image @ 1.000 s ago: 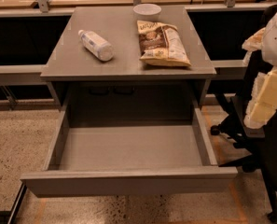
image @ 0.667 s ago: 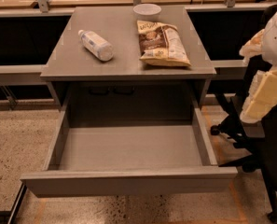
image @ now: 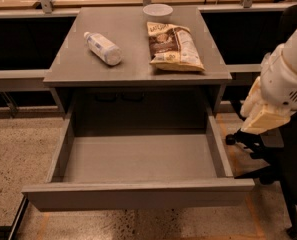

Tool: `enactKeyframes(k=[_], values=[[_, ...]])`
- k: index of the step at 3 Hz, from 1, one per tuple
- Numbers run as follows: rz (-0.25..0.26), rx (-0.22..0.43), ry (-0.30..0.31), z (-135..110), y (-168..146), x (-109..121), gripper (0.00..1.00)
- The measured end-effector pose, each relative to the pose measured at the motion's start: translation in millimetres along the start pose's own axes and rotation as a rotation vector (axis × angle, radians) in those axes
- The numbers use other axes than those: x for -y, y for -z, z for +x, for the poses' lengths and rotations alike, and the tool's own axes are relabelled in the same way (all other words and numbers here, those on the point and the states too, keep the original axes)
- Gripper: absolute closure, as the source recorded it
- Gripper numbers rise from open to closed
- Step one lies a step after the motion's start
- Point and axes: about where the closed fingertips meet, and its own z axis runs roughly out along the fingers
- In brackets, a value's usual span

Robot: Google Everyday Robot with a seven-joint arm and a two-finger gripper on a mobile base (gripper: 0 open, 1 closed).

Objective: Close top drawer

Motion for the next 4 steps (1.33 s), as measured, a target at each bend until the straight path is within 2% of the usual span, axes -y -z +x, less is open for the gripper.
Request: enactKeyframes(k=[1,2,3,4], values=[[-0.115,-0.046,-0.013,10.5,-52.8,-27.2,0.87],[-0.117,-0.05,-0.013,11.7,-53.5,-29.7,1.0],[-0.15,-0.055,-0.017,7.0,-76.0,-44.0,1.0],[-0.218,-0.068,-0.018,2.8,-116.4,-65.6,1.0]])
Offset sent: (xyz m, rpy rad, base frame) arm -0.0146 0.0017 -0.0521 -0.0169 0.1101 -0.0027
